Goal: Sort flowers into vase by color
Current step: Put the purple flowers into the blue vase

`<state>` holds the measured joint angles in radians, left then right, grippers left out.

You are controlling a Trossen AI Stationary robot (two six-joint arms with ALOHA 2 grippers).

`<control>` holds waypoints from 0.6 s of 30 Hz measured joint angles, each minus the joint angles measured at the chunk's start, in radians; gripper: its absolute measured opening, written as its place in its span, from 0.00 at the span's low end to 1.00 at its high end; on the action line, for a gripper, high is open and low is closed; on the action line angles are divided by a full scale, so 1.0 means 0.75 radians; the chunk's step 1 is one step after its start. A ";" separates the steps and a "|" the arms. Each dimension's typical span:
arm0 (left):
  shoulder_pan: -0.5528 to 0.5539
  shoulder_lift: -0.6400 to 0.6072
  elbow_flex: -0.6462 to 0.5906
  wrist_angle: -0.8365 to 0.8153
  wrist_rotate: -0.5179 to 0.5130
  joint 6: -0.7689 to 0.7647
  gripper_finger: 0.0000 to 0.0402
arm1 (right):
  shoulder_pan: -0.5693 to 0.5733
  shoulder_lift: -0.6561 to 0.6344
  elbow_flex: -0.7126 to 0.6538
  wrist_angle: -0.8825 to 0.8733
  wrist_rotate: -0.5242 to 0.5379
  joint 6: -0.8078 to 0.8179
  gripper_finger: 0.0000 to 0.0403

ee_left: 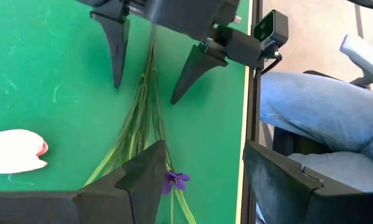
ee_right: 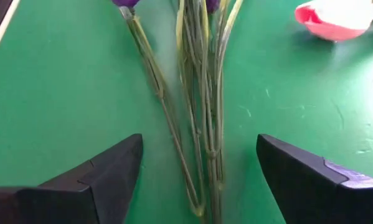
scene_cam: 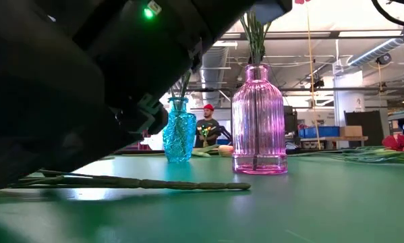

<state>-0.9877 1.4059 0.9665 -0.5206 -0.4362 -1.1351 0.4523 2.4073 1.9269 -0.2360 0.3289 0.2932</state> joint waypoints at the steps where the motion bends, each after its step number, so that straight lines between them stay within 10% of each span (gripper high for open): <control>1: 0.000 0.000 0.000 0.000 0.000 0.000 0.51 | -0.005 0.000 -0.017 0.024 -0.019 0.007 0.76; 18: 0.000 -0.001 0.037 0.012 -0.196 0.079 0.51 | -0.043 -0.008 -0.089 0.082 -0.090 0.039 0.55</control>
<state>-0.9874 1.4055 0.9942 -0.5113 -0.5834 -1.0755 0.4199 2.4016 1.8599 -0.1745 0.2617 0.3224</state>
